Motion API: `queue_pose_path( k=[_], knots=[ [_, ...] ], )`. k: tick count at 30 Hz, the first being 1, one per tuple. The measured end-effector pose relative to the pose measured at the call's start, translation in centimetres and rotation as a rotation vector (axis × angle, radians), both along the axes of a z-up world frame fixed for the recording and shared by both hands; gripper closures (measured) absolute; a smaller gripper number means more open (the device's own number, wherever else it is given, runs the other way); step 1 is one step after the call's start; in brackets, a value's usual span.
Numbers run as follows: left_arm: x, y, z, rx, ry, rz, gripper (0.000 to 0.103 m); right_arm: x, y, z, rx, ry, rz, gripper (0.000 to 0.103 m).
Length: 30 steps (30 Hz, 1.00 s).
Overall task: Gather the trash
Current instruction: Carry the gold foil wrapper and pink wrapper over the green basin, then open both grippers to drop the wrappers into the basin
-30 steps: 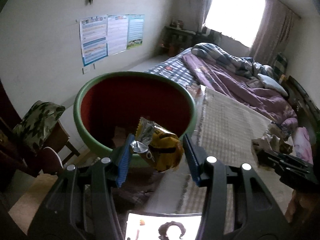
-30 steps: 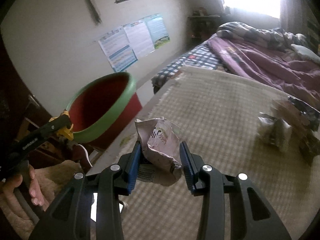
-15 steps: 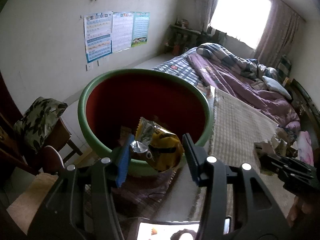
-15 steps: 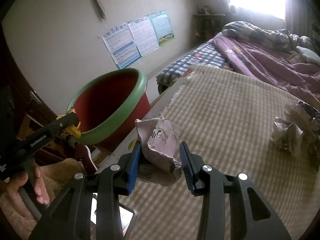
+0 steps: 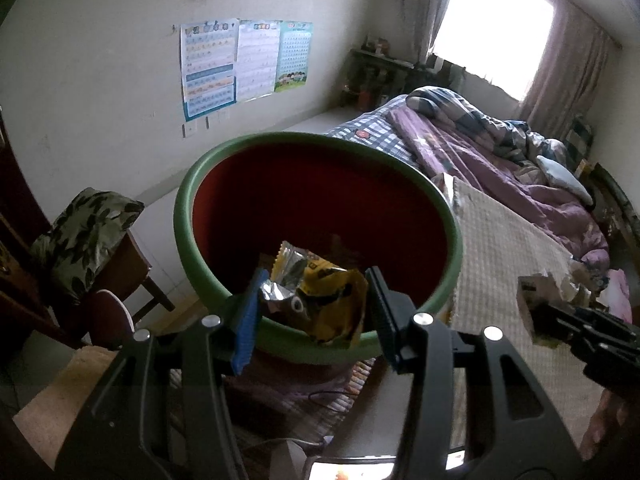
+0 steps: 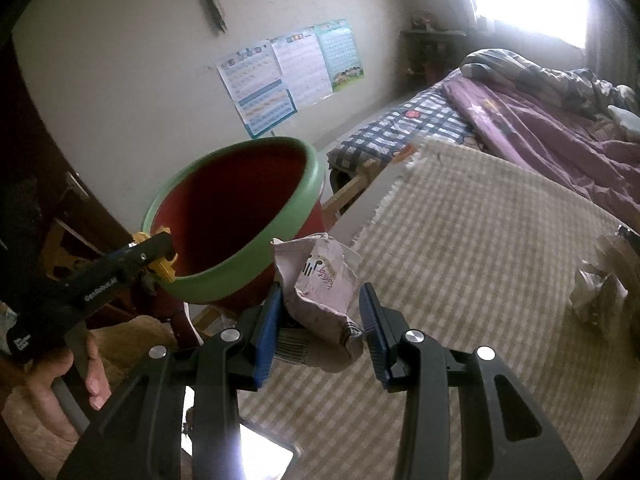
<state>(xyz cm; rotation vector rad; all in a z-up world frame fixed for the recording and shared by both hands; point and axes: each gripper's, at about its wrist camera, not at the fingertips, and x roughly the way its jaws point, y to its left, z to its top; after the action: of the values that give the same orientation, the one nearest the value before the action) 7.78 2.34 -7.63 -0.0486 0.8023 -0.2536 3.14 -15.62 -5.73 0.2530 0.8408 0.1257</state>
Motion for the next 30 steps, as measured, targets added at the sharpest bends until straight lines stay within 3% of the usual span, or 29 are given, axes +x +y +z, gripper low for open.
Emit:
queue_pose_path(
  k=[30],
  knots=[
    [4.1,1.0,0.0,0.022,-0.008,-0.022,0.056,5.9,5.0,2.3,0.005,-0.084,0.099,0.065]
  ],
)
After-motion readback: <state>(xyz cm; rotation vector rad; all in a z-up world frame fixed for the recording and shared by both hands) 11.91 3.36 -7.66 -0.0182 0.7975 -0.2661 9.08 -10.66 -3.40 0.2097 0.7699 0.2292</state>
